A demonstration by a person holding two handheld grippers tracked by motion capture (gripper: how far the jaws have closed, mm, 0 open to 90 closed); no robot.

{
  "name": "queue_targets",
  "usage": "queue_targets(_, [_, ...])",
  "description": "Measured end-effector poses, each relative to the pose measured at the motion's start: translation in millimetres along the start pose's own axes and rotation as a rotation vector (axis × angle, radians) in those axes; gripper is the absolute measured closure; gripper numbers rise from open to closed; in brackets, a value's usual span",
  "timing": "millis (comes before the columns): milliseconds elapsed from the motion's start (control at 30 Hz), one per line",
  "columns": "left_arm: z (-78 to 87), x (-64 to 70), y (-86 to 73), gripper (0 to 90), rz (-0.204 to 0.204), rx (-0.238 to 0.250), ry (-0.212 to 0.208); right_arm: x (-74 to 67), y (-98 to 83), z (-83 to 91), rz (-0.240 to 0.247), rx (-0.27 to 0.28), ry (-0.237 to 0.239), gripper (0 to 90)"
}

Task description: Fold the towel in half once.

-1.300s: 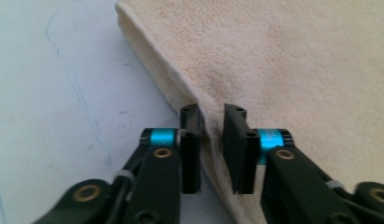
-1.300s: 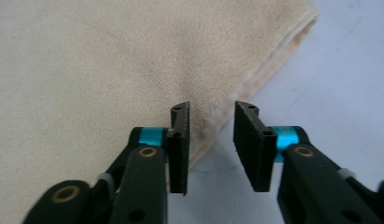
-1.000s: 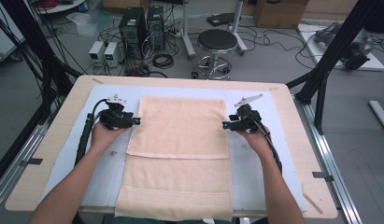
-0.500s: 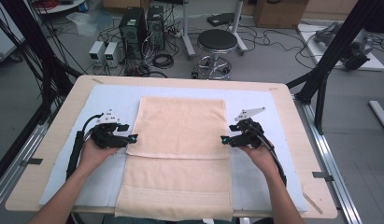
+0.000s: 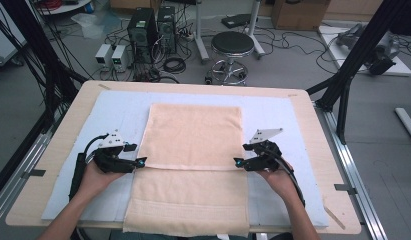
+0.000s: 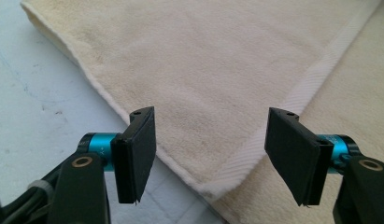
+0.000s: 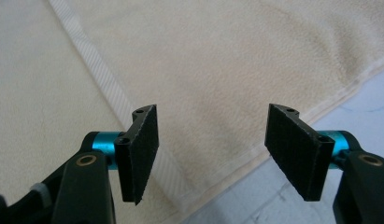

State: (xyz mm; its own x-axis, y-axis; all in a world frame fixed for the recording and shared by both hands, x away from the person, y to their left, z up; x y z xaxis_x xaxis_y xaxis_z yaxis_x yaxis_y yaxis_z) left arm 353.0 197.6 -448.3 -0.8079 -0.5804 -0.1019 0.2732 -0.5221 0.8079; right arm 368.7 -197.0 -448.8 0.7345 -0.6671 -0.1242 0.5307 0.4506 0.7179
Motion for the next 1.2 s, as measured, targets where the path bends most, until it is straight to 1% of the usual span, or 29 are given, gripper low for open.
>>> queue_targets(33, [0.1, 1.5, -1.1, 34.4, -0.005, -0.002, -0.007, -1.5, -2.8, -1.3, 0.002, -0.017, 0.005, 34.7])
queue_targets(67, [-0.1, 2.7, -2.4, 34.5, -0.014, -0.007, -0.014, -2.8, -5.2, -2.7, 0.017, -0.021, 0.005, 35.1])
queue_targets(133, [-1.7, 4.3, -5.3, 36.2, -0.015, -0.007, -0.019, -5.4, -10.6, -6.3, 0.017, -0.037, 0.010, 36.8])
queue_targets(167, [-2.6, 4.1, -7.1, 36.7, -0.018, -0.017, -0.025, -5.7, -13.0, -8.9, 0.024, -0.042, 0.011, 38.4])
queue_targets(200, [-4.2, 4.7, -8.6, 37.2, -0.012, -0.022, -0.028, -6.6, -15.4, -11.2, 0.034, -0.049, 0.011, 39.9])
queue_targets(233, [-5.3, 5.0, -10.2, 38.3, -0.019, -0.031, -0.037, -7.9, -17.6, -13.6, 0.046, -0.054, 0.012, 40.9])
queue_targets(300, [-8.8, 6.8, -13.1, 42.9, -0.023, -0.045, -0.054, -9.3, -21.8, -18.1, 0.066, -0.078, 0.009, 44.0])
queue_targets(333, [-10.2, 7.1, -14.9, 45.4, -0.029, -0.062, -0.065, -9.6, -23.3, -19.6, 0.078, -0.086, 0.002, 45.6])
queue_targets(367, [-12.1, 8.5, -16.1, 48.6, -0.028, -0.071, -0.075, -9.9, -23.5, -20.1, 0.083, -0.080, 0.003, 47.9])
queue_targets(400, [-14.0, 9.0, -17.0, 50.6, -0.036, -0.080, -0.075, -9.0, -23.1, -19.9, 0.084, -0.074, 0.005, 49.7])
queue_targets(433, [-15.6, 9.4, -17.9, 52.6, -0.044, -0.088, -0.075, -8.5, -23.1, -19.4, 0.075, -0.072, 0.010, 53.5])
queue_targets(500, [-18.2, 9.5, -19.4, 58.8, -0.069, -0.104, -0.071, -6.3, -22.9, -18.1, 0.081, -0.069, 0.006, 61.3])
queue_targets(633, [-19.5, 9.7, -19.1, 68.2, -0.087, -0.108, -0.039, -5.3, -22.5, -17.8, 0.088, -0.065, 0.019, 72.1])
queue_targets(667, [-19.4, 10.0, -19.1, 69.8, -0.092, -0.114, -0.030, -6.0, -22.4, -18.1, 0.099, -0.066, 0.021, 74.2])
queue_targets(700, [-20.0, 10.3, -18.6, 72.2, -0.097, -0.115, -0.022, -6.1, -21.9, -17.9, 0.104, -0.064, 0.012, 75.7])
queue_targets(767, [-20.7, 10.6, -17.2, 76.4, -0.096, -0.115, -0.009, -5.5, -20.6, -17.5, 0.102, -0.062, 0.025, 77.7])
queue_targets(833, [-20.8, 10.6, -15.6, 80.3, -0.101, -0.112, -0.008, -5.4, -18.8, -16.3, 0.089, -0.058, 0.039, 78.8])
queue_targets(900, [-19.9, 9.7, -14.9, 82.4, -0.095, -0.108, -0.006, -5.2, -17.3, -14.2, 0.084, -0.048, 0.048, 79.2])
queue_targets(933, [-19.4, 9.2, -14.9, 82.6, -0.088, -0.103, -0.011, -5.4, -17.3, -13.1, 0.070, -0.048, 0.053, 79.2])
queue_targets(1033, [-16.6, 8.2, -13.7, 83.2, -0.078, -0.092, -0.012, -4.6, -17.5, -10.5, 0.063, -0.040, 0.065, 79.3])
queue_targets(1167, [-9.3, 8.3, -7.3, 83.7, -0.065, -0.049, -0.013, -5.4, -16.2, -3.3, 0.054, -0.020, 0.085, 80.0])
queue_targets(1200, [-6.9, 7.9, -5.4, 83.7, -0.068, -0.041, -0.012, -6.3, -16.0, -0.9, 0.046, -0.016, 0.089, 80.0])
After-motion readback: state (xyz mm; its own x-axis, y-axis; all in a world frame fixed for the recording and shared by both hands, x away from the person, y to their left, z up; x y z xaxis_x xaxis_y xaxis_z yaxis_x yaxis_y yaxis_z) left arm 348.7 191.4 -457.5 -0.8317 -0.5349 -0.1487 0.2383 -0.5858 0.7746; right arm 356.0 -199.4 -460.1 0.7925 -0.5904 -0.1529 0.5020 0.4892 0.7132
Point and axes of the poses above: each handheld gripper's, and its own axes: z roughly backward along the jaws, y roughly out of its top, x roughly to its right, the point moved 6 cm from there along -z, roughly forward along the jaws, and after that the axes turned 9 degrees about -z, right-handed, at the moved point
